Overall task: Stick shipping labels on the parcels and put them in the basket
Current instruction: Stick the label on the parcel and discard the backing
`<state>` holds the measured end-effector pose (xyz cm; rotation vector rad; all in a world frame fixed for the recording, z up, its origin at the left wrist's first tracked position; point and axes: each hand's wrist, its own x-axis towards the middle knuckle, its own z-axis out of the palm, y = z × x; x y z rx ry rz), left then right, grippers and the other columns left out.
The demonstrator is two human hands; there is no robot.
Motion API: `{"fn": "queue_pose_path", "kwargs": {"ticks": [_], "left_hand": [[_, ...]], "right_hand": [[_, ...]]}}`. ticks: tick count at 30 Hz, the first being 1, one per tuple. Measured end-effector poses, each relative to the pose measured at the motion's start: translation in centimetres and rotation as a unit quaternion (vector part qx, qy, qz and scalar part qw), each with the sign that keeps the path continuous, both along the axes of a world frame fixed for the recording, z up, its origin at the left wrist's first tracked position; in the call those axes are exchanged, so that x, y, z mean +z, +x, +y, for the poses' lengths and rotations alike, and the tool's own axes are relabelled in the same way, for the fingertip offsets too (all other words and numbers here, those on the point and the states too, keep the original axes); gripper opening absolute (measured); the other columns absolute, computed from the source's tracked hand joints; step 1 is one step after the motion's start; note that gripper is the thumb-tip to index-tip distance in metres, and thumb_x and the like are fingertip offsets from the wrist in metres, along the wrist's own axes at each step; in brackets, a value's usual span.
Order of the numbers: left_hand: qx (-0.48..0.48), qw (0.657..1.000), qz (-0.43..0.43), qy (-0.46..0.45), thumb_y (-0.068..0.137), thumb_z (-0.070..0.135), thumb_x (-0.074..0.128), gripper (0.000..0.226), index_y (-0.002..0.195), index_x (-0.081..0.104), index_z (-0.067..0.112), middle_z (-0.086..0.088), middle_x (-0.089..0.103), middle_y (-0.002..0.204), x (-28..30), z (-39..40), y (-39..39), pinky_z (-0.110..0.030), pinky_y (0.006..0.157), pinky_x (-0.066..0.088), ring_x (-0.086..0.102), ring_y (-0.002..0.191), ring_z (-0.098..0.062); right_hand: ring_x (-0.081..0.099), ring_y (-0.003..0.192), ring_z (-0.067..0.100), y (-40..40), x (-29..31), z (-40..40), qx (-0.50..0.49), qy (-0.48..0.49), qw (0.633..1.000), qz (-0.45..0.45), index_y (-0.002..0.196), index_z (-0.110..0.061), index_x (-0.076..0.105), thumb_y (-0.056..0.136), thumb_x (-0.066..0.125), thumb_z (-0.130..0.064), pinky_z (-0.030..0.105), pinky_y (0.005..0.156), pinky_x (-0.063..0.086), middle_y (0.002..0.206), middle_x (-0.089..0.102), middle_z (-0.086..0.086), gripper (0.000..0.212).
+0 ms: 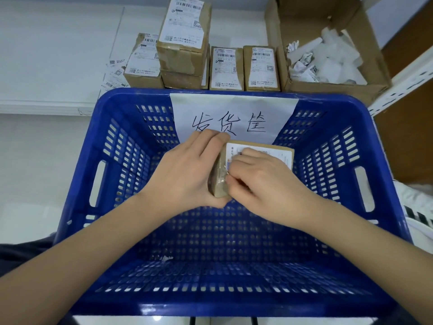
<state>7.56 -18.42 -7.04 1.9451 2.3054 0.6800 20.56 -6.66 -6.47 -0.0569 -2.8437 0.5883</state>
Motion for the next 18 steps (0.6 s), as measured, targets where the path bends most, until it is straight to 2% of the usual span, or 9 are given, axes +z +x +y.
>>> {"fn": "queue_pose_path", "kwargs": {"ticks": [2, 5, 11, 14, 16, 18], "left_hand": [[0.003, 1.000, -0.013, 0.000, 0.059, 0.056, 0.055, 0.081, 0.122, 0.051, 0.006, -0.005, 0.058, 0.115, 0.0, -0.2, -0.1, -0.023, 0.067, 0.043, 0.048, 0.101, -0.014], [-0.001, 1.000, -0.025, 0.017, 0.061, 0.059, 0.058, 0.082, 0.125, 0.046, 0.008, -0.006, 0.057, 0.117, 0.0, -0.4, -0.3, -0.026, 0.068, 0.046, 0.047, 0.104, -0.015], [-0.001, 0.998, -0.023, 0.053, 0.064, 0.060, 0.062, 0.083, 0.127, 0.042, 0.010, -0.007, 0.057, 0.118, 0.6, -0.2, -0.7, -0.023, 0.074, 0.044, 0.048, 0.106, -0.016], [-0.007, 0.999, 0.008, 0.045, 0.066, 0.058, 0.063, 0.080, 0.124, 0.049, 0.005, -0.008, 0.059, 0.116, 0.3, -0.1, -0.7, -0.025, 0.072, 0.046, 0.049, 0.103, -0.017], [-0.026, 0.997, 0.044, 0.052, 0.072, 0.050, 0.063, 0.073, 0.122, 0.053, -0.002, -0.013, 0.061, 0.114, -0.2, -0.1, -0.8, -0.031, 0.079, 0.048, 0.052, 0.103, -0.024], [-0.036, 0.994, 0.076, 0.064, 0.076, 0.043, 0.060, 0.065, 0.120, 0.055, -0.005, -0.017, 0.062, 0.112, -0.6, -0.1, -0.8, -0.036, 0.083, 0.047, 0.054, 0.100, -0.029]], "right_hand": [[0.032, 0.064, 0.012, 0.0, 0.1, 0.1, 0.004, -0.042, 0.999, 0.002, 0.063, -0.016, 0.036, 0.090, 0.041, -0.022, 0.020, 0.061, 0.021, 0.062, 0.037, -0.007, 0.028], [0.031, 0.065, 0.009, 0.0, 0.5, 0.1, 0.006, -0.108, 0.994, 0.005, 0.063, -0.015, 0.038, 0.089, 0.043, -0.021, 0.020, 0.061, 0.024, 0.062, 0.037, -0.008, 0.028], [0.033, 0.064, 0.007, -0.1, 1.7, 0.9, 0.004, -0.142, 0.990, -0.009, 0.060, -0.008, 0.043, 0.089, 0.042, -0.023, 0.022, 0.059, 0.031, 0.060, 0.040, -0.006, 0.033], [0.039, 0.065, 0.007, 0.0, 2.2, 0.9, -0.006, -0.109, 0.991, -0.079, 0.064, -0.012, 0.045, 0.089, 0.028, -0.036, 0.027, 0.059, 0.033, 0.060, 0.042, -0.009, 0.039], [0.041, 0.063, 0.007, 0.3, 2.1, 0.7, -0.014, -0.064, 0.989, -0.134, 0.063, -0.016, 0.044, 0.089, 0.018, -0.048, 0.031, 0.057, 0.033, 0.059, 0.044, -0.008, 0.048], [0.039, 0.054, 0.010, 0.6, 1.9, 0.5, -0.022, 0.024, 0.994, -0.108, 0.059, -0.017, 0.041, 0.091, 0.021, -0.057, 0.029, 0.048, 0.029, 0.054, 0.044, -0.008, 0.054]]}}
